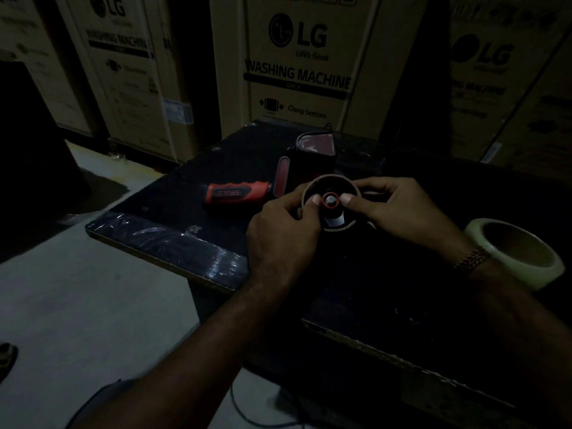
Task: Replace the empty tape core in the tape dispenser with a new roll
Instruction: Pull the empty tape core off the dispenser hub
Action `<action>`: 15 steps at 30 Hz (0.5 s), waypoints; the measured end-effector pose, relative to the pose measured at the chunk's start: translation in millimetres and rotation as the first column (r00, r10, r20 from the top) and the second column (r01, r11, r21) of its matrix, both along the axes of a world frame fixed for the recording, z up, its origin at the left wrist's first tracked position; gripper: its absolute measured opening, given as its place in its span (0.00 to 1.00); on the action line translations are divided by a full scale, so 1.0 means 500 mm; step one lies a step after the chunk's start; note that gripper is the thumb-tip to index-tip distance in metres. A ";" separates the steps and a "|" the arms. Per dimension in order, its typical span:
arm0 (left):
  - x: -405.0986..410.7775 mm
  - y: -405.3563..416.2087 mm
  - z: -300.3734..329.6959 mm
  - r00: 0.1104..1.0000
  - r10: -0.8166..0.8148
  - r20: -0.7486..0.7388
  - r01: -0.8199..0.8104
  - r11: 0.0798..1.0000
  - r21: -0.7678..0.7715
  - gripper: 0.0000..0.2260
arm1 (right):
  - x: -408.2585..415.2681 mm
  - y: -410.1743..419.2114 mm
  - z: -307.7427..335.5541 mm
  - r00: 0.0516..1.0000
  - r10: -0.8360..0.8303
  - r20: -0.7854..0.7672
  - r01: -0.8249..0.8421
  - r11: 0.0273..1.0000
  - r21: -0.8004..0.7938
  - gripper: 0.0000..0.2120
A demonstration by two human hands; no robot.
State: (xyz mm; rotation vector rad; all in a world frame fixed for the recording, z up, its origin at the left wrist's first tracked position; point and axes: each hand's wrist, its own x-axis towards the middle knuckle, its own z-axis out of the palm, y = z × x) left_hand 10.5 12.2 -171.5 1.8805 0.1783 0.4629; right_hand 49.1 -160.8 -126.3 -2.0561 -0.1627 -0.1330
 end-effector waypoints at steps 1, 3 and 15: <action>0.000 0.000 0.000 1.000 0.002 0.003 -0.002 1.000 0.005 0.13 | 0.000 -0.001 -0.003 1.000 -0.011 0.011 0.011 1.000 -0.004 0.13; 0.002 0.001 -0.001 1.000 0.007 0.006 -0.008 1.000 0.016 0.13 | 0.002 -0.004 -0.008 0.999 -0.024 0.029 0.024 1.000 -0.005 0.13; 0.006 0.004 -0.008 0.999 -0.028 0.030 0.027 1.000 0.007 0.12 | -0.004 0.002 -0.011 0.994 -0.065 0.087 0.070 0.996 -0.049 0.13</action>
